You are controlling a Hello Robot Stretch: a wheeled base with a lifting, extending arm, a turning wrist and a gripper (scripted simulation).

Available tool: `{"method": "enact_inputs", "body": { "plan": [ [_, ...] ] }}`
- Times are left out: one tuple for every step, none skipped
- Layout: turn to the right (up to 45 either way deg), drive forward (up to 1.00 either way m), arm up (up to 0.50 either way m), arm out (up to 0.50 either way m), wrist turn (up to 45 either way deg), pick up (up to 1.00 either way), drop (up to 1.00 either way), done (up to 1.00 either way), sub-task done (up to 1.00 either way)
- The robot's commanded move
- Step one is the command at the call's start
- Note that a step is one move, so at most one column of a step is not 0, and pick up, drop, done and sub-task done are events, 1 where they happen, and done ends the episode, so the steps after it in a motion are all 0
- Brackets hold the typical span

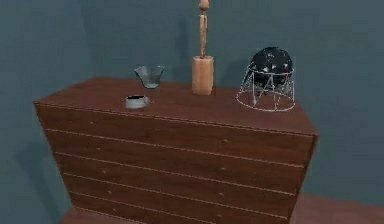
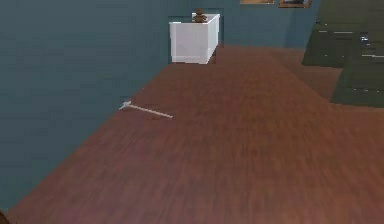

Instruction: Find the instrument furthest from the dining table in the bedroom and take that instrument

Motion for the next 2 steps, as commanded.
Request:
{"method": "enact_inputs", "body": {
  "plan": [
    [0.0, 0.3, 0.0, 0.0, 0.0, 0.0, 0.0, 0.0, 0.0],
    [-45.0, 0.0, 0.0, 0.0, 0.0, 0.0, 0.0, 0.0, 0.0]
  ]
}}
